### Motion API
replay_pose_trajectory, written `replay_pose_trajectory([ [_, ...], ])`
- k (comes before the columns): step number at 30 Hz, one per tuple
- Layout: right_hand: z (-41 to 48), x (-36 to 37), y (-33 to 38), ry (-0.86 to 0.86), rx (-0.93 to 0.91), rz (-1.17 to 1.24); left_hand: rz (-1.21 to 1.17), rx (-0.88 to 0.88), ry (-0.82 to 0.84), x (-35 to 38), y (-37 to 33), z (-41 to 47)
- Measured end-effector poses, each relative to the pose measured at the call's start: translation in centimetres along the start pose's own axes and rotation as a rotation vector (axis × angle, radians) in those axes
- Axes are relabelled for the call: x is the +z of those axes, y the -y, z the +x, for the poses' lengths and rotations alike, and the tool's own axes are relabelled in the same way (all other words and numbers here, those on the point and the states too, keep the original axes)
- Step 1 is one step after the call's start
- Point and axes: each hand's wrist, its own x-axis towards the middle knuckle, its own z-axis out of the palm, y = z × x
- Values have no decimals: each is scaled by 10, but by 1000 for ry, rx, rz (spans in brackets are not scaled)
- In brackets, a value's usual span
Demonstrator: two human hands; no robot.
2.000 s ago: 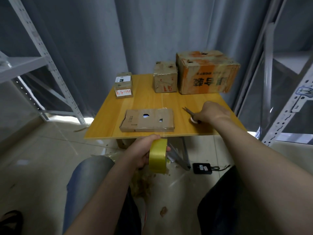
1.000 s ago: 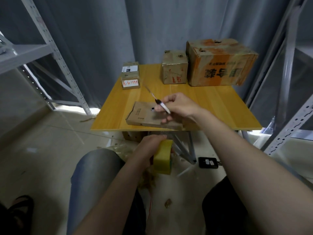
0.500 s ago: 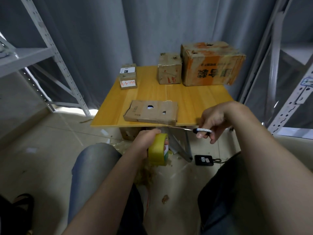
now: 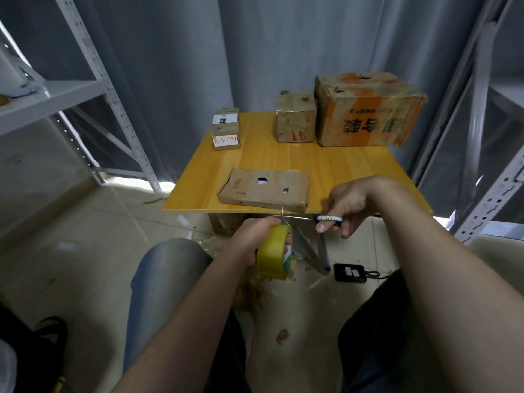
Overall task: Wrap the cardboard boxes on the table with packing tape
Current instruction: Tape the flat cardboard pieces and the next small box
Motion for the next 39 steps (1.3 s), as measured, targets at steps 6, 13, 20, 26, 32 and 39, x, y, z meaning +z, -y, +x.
replay_pose_trajectory([
  [6,4,0,-5,-57,-52,54,3,-3,-10,-3,1,1],
  [13,2,4,-6,-119,-37,86,29,-1,-8,-3,5,7],
  [20,-3,8,0,-35,46,66,44,-8,-21,-2,7,9],
  [26,1,10,3,-24,75,35,108,28,-41,-2,7,9],
  [32,8,18,-1,-31,52,37,246,121,-70,-2,7,13],
  [39,13,25,-3,-37,2,47,181,26,-23,-4,13,18],
])
